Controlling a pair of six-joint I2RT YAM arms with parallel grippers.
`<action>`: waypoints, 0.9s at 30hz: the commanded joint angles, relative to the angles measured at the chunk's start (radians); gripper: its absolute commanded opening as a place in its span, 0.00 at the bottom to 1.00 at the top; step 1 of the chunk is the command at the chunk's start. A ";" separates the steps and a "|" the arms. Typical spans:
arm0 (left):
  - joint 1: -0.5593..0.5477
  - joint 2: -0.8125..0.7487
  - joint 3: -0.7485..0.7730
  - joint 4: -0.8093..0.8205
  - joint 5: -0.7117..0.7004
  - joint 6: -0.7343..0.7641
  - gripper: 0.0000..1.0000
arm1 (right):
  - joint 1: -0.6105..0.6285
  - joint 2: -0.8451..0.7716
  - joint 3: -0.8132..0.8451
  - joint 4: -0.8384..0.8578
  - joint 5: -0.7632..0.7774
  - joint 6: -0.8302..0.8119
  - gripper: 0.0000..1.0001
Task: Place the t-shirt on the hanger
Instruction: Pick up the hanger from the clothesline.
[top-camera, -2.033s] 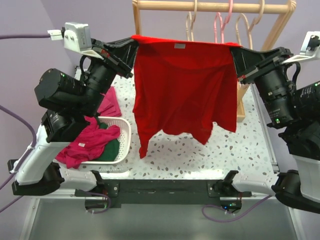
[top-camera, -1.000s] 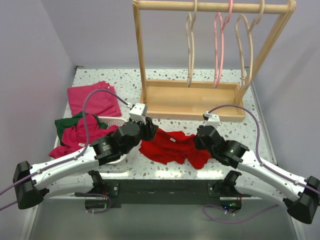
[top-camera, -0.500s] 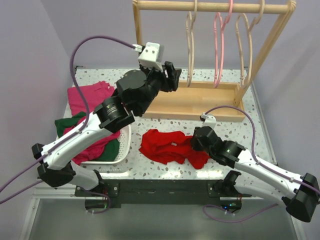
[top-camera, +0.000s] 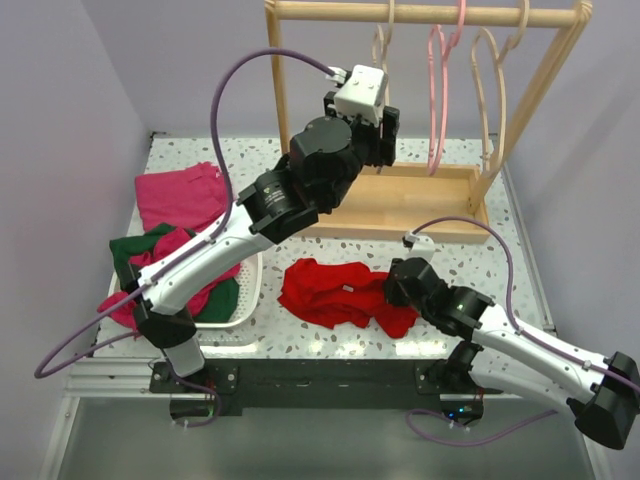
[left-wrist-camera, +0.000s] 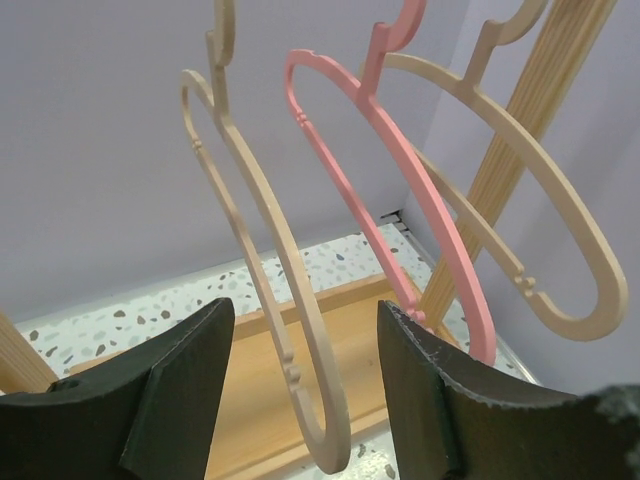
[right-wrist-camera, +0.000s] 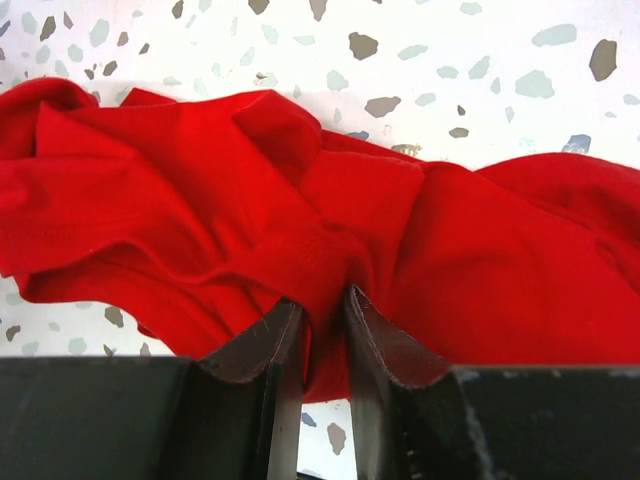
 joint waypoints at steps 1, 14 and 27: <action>-0.016 0.046 0.069 0.017 -0.118 0.079 0.64 | -0.003 -0.015 -0.008 0.015 -0.009 0.015 0.26; -0.039 0.173 0.141 0.044 -0.291 0.197 0.54 | -0.003 -0.006 -0.023 0.033 -0.026 0.017 0.26; -0.039 0.184 0.129 0.104 -0.337 0.261 0.19 | -0.003 0.000 -0.025 0.044 -0.028 0.012 0.26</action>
